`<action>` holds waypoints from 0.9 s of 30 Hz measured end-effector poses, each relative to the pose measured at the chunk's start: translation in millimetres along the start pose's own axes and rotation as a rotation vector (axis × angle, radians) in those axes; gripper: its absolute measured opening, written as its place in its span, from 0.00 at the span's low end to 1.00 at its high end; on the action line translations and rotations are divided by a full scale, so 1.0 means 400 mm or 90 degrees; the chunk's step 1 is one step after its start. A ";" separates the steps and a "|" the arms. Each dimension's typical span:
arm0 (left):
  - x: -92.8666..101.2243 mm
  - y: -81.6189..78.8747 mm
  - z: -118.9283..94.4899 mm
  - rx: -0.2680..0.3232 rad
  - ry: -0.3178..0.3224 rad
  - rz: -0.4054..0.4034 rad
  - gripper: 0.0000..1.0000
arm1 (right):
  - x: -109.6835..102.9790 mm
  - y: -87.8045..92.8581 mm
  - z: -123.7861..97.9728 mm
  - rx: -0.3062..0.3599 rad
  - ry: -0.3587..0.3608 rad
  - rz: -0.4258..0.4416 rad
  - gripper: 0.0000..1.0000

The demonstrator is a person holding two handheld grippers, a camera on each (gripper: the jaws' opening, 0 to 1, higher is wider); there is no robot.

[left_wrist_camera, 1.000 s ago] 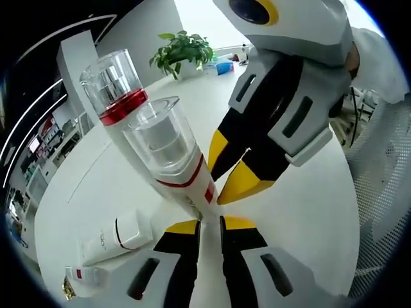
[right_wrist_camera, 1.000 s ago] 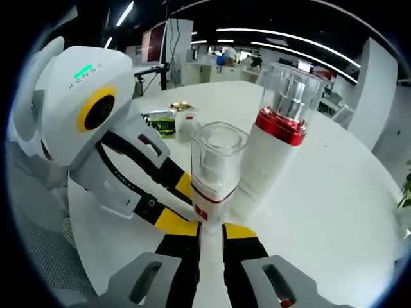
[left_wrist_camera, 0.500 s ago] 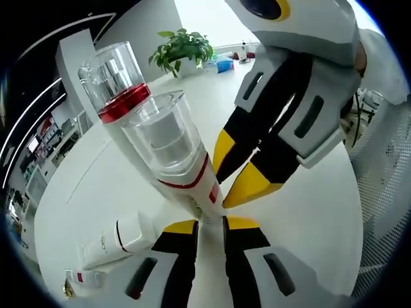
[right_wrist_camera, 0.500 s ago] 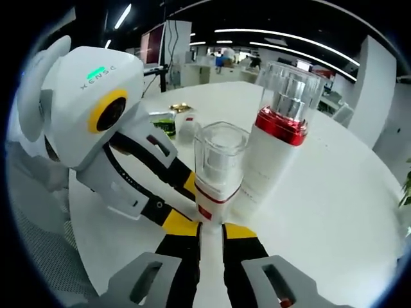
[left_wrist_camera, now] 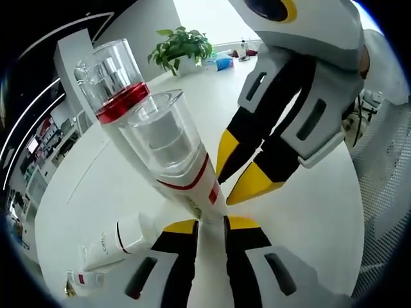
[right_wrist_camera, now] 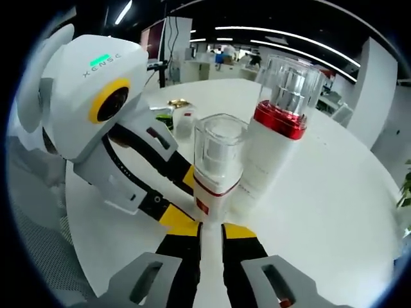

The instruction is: Arrange the skincare products in the storage area until every visible bottle or jar stands upright without overlapping.

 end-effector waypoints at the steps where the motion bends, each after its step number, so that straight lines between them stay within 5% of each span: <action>1: -0.001 0.000 -0.001 0.001 -0.001 -0.003 0.15 | 0.001 0.001 0.000 -0.001 0.001 0.002 0.05; 27: -0.033 0.009 -0.114 0.026 -0.044 -0.072 0.27 | 0.003 -0.046 -0.047 0.031 0.039 -0.008 0.23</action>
Point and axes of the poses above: the point that each gripper's makers call its tool centre point, and the gripper's own axes: z roughly forward along the fingers, x roughly to its right, y roughly out of its underside, the point moved 1 cm from there along -z, roughly backward along the fingers, and after that the axes turned 8 degrees about -z, right-handed, at the moved point
